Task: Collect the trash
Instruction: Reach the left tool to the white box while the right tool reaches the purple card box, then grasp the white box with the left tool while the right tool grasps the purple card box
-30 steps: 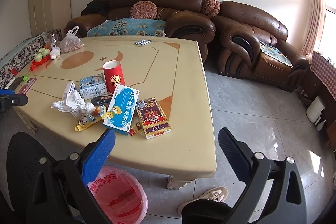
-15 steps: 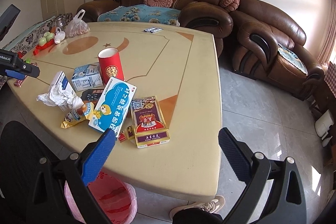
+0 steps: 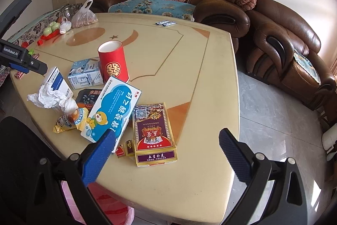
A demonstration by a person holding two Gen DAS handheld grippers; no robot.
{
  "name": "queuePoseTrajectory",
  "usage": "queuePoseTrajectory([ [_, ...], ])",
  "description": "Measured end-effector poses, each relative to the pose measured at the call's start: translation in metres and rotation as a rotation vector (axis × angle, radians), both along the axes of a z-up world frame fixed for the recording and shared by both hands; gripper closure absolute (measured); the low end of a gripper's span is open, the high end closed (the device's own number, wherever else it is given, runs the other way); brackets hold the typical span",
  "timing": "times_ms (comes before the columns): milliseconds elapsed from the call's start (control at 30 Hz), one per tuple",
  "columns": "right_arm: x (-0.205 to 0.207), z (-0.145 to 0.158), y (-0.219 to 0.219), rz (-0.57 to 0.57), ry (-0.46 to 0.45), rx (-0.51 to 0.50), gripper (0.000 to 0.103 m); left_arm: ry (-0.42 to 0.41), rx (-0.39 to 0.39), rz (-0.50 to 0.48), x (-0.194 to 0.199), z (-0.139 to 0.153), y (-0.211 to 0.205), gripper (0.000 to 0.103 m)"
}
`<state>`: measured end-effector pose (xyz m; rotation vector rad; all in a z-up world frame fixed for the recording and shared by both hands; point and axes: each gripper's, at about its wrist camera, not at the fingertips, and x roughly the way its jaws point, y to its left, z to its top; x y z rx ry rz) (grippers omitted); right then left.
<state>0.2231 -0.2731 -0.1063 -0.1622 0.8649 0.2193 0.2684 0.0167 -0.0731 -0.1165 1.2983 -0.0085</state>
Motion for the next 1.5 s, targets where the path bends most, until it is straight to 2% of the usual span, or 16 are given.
queuePoseTrajectory([
  [533,0.044,-0.061,0.011,0.082,0.15,-0.026,0.007,0.071,-0.029,0.026,0.025,-0.033,-0.006,0.005],
  [633,0.049,-0.068,0.012,0.081,0.166,-0.024,0.007,0.085,-0.042,0.032,0.027,-0.037,-0.004,0.008],
  [700,0.053,-0.072,0.012,0.073,0.179,-0.015,0.007,0.1,-0.044,0.032,0.028,-0.042,-0.003,0.018],
  [833,0.055,-0.076,0.011,0.051,0.178,-0.03,0.008,0.133,-0.069,0.038,0.03,-0.05,-0.002,0.03],
  [867,0.056,-0.077,0.011,0.053,0.182,-0.024,0.011,0.132,-0.07,0.036,0.031,-0.051,-0.003,0.032],
  [933,0.057,-0.079,0.009,0.045,0.184,-0.015,0.016,0.124,-0.065,0.031,0.031,-0.051,-0.005,0.043],
  [1000,0.057,-0.078,0.009,0.041,0.186,0.002,0.02,0.126,-0.067,0.032,0.032,-0.051,-0.006,0.06],
  [1300,0.056,-0.08,0.009,-0.001,0.178,0.034,0.023,0.128,-0.106,0.04,0.031,-0.05,-0.005,0.063],
  [1333,0.055,-0.079,0.01,-0.004,0.173,0.034,0.027,0.125,-0.112,0.044,0.03,-0.049,-0.003,0.065],
  [1367,0.054,-0.077,0.01,-0.007,0.166,0.031,0.036,0.124,-0.113,0.048,0.029,-0.048,-0.002,0.069],
  [1467,0.053,-0.077,0.012,-0.015,0.167,0.02,0.037,0.121,-0.105,0.044,0.028,-0.046,-0.001,0.079],
  [1500,0.053,-0.077,0.011,-0.018,0.171,0.025,0.037,0.121,-0.105,0.037,0.028,-0.045,-0.001,0.079],
])
